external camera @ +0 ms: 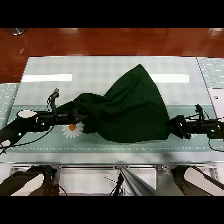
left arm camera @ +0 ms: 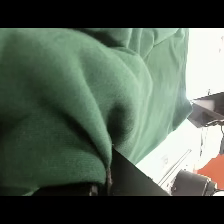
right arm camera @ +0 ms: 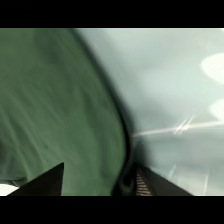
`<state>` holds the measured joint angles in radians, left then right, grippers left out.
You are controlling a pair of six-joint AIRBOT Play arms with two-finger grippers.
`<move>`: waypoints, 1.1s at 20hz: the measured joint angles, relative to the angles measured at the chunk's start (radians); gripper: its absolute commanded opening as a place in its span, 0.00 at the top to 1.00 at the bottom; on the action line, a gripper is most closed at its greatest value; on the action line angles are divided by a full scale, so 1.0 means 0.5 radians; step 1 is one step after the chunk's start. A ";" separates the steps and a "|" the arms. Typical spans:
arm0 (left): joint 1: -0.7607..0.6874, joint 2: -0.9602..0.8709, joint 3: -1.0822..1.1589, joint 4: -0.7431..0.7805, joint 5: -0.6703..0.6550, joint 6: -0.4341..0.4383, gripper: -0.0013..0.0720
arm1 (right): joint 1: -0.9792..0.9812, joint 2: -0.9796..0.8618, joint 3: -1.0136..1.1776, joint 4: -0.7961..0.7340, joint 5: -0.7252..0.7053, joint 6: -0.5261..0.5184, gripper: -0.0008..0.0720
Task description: Fold the shirts.
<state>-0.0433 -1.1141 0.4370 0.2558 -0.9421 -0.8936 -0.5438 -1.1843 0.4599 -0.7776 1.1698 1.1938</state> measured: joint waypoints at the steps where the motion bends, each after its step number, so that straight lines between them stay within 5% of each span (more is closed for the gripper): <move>1: 0.000 0.000 0.000 -0.002 0.000 0.000 0.95 | 0.053 -0.007 -0.001 -0.005 -0.026 -0.007 0.82; 2: 0.000 0.000 0.000 -0.003 0.000 0.000 0.95 | 0.105 -0.011 0.003 -0.006 -0.040 -0.017 0.96; 7: 0.066 0.002 0.092 -0.007 -0.084 -0.053 0.95 | 0.339 -0.008 0.249 0.032 0.127 -0.067 0.96; 14: 0.314 0.099 1.398 0.000 -0.439 -0.371 0.95 | 0.500 0.234 1.773 0.076 0.240 0.182 0.96; 18: 0.359 0.126 2.406 0.439 -0.634 -0.745 0.95 | 0.524 0.448 2.582 0.011 0.188 0.317 0.96; 22: 0.372 0.246 3.013 0.964 -0.947 -0.983 0.95 | 0.530 0.786 2.892 -0.204 0.223 0.385 0.96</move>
<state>0.1425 -0.9913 1.9434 0.7376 -1.4155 -1.3849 -0.2787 -0.7914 1.9060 -0.8795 1.2812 1.3865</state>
